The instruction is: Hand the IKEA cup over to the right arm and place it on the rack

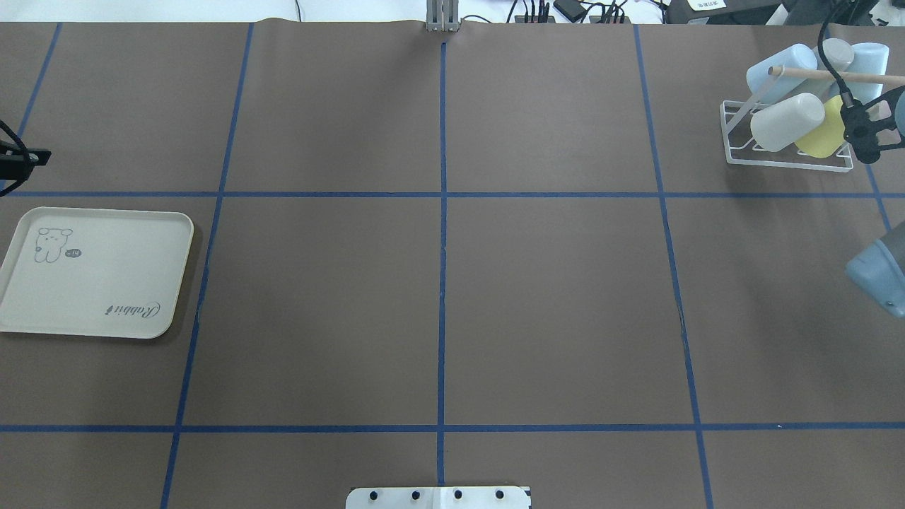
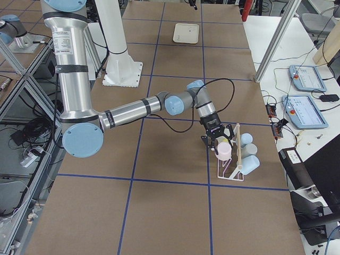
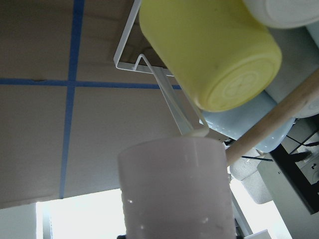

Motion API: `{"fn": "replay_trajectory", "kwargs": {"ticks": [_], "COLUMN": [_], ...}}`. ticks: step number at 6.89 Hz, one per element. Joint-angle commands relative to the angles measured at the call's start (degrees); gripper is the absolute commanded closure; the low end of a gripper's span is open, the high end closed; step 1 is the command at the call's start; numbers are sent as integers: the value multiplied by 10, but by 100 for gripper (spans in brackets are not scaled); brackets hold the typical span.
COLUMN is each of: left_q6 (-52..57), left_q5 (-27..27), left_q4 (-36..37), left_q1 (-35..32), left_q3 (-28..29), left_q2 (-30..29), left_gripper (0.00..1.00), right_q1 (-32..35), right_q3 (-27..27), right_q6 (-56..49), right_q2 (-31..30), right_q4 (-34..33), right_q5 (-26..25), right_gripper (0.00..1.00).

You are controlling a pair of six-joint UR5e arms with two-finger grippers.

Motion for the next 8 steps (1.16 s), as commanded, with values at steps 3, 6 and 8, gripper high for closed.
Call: {"fn": "replay_trajectory", "kwargs": {"ticks": [3,6,8], "left_q6": [-2,-1,-1], "left_q5": [0,0,0], "left_q4": [0,0,0], "left_q1": [0,0,0], "left_q3": [-1,0,1], "left_q2": [0,0,0], "left_gripper": [0,0,0], "right_q1": [5,7,6], "right_q3": [-35,-73,-75], "right_q6": [-1,0,1], "right_q2": [26,31,32], "right_q4": [3,47,48], "right_q5": [-1,-2,-2], "right_gripper": [78,78,71]}}
